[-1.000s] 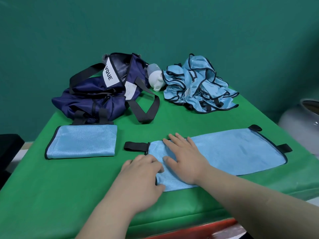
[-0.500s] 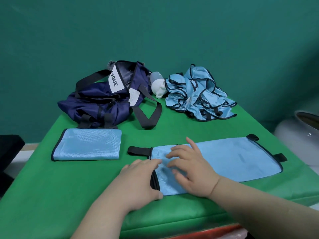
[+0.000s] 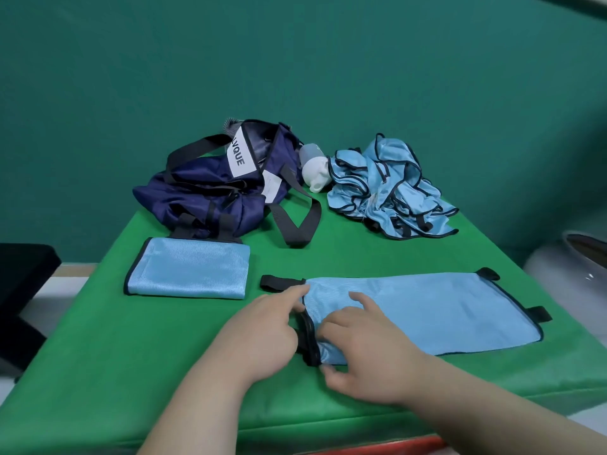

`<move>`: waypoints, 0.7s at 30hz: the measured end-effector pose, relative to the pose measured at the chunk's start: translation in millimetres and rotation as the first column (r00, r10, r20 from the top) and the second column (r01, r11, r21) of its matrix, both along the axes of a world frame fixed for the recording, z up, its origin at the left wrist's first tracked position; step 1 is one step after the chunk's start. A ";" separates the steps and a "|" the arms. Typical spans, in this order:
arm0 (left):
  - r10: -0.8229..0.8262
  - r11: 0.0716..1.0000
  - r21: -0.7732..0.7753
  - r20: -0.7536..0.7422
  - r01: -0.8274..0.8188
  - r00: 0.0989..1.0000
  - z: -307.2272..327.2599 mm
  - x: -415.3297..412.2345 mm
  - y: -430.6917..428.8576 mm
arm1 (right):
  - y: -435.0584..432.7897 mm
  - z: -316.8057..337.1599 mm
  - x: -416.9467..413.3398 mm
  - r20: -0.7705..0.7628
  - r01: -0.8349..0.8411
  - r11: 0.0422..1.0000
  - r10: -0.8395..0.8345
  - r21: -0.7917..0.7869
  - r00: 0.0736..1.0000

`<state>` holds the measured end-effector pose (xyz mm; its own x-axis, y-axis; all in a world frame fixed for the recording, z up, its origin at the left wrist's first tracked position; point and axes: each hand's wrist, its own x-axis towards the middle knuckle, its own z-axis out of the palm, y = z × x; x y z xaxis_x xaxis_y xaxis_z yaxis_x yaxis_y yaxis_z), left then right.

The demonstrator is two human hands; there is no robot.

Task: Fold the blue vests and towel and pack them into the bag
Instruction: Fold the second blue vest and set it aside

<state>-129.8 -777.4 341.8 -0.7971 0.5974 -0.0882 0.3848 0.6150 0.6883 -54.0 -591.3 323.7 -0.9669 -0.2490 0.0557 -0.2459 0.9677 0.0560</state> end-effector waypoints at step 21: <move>0.184 0.936 0.309 -0.020 -0.169 0.983 -6.6 -12.5 -4.8 | 6.4 56.8 -12.2 0.025 0.395 0.709 -0.471 -0.584 0.882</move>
